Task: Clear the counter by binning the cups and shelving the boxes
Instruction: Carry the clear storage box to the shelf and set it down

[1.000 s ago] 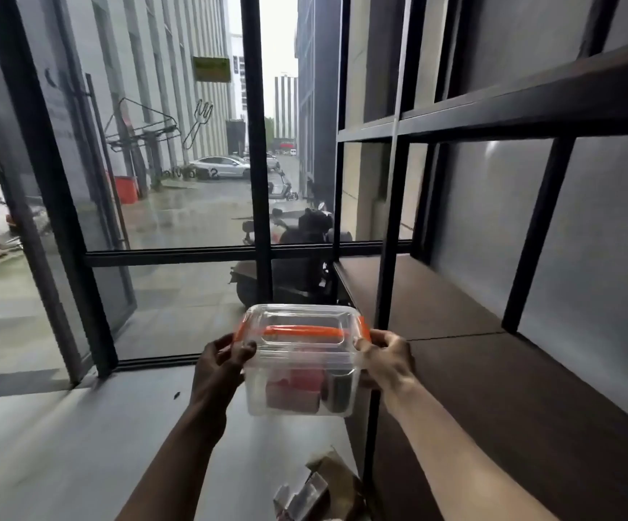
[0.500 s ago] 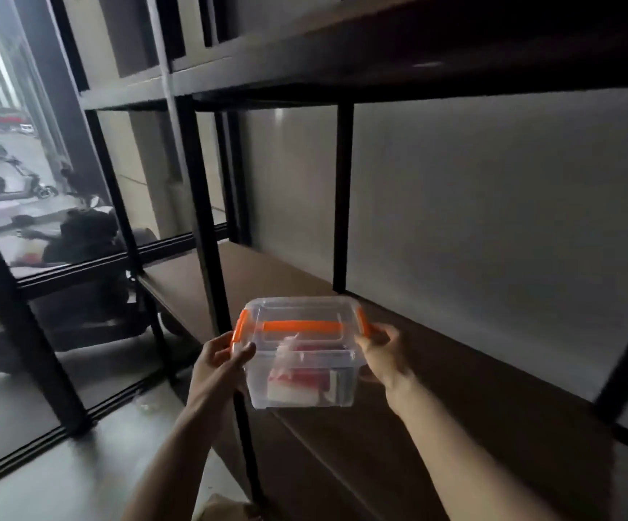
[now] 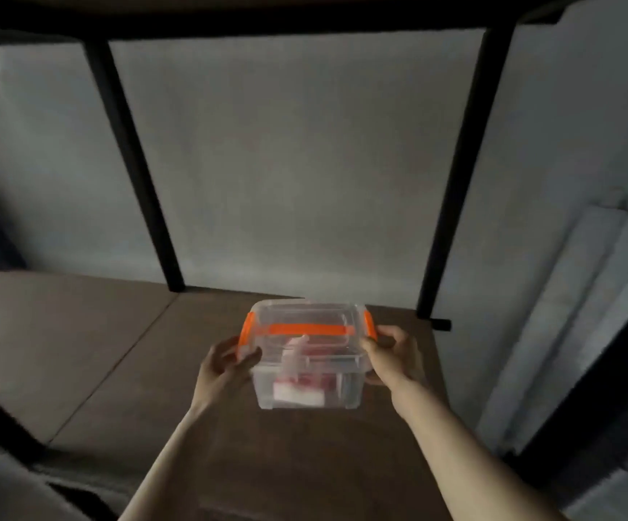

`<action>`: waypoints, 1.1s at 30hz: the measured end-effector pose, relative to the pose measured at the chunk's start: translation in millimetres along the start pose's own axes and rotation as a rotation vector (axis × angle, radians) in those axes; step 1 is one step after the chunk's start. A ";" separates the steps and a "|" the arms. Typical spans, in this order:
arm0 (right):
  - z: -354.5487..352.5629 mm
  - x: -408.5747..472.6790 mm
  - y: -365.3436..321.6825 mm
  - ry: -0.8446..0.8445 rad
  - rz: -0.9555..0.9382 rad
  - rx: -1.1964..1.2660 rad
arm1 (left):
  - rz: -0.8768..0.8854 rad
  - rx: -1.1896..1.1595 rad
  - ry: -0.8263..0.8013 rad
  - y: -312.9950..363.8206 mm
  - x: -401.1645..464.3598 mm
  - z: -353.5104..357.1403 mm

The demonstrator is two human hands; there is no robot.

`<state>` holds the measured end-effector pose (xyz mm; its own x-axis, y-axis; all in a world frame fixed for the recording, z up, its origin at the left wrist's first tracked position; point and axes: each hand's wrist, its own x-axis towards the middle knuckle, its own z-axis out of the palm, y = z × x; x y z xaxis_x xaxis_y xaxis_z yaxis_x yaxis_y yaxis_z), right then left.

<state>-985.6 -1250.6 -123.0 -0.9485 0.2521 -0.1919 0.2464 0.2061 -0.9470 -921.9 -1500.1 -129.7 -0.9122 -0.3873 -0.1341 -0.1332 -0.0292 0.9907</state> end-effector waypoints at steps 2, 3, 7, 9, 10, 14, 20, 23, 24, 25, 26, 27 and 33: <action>-7.0 1.9 14.5 0.043 0.047 -0.004 | -0.018 -0.017 -0.053 -11.2 7.5 11.3; -9.6 2.8 22.9 0.065 0.062 -0.014 | -0.034 -0.021 -0.076 -17.5 9.9 16.2; -17.2 9.9 67.0 0.136 0.104 -0.036 | -0.086 -0.045 -0.149 -38.9 13.0 29.1; -21.6 6.1 81.9 0.154 0.132 -0.046 | -0.105 -0.032 -0.173 -50.9 13.2 34.0; -23.2 0.0 84.7 0.148 0.146 -0.058 | -0.116 -0.021 -0.178 -57.6 11.7 35.3; -25.8 -21.0 102.1 0.126 0.197 -0.067 | -0.160 0.057 -0.197 -79.6 -3.6 37.5; -22.6 -42.8 122.7 0.119 0.212 -0.192 | -0.215 0.129 -0.209 -108.0 -16.7 31.1; -19.2 -49.9 129.3 0.097 0.226 -0.264 | -0.208 0.181 -0.209 -117.5 -20.8 27.7; -18.1 -52.0 130.7 0.092 0.229 -0.288 | -0.196 0.210 -0.211 -120.0 -22.2 26.7; -17.0 -53.8 133.1 0.088 0.229 -0.316 | -0.183 0.243 -0.216 -122.7 -23.3 25.8; -16.4 -55.8 134.6 0.084 0.223 -0.347 | -0.175 0.279 -0.223 -125.0 -24.4 24.8; -16.2 -57.8 135.5 0.079 0.211 -0.377 | -0.173 0.310 -0.227 -127.1 -25.2 23.5; -16.9 -80.4 124.4 0.020 -0.012 -0.753 | -0.046 0.607 -0.257 -113.2 -33.9 20.3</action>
<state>-875.3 -1229.2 -221.0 -0.9500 0.2611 -0.1713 0.3122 0.7980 -0.5155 -883.8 -1465.0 -237.8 -0.9539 -0.1634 -0.2517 -0.3001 0.5131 0.8042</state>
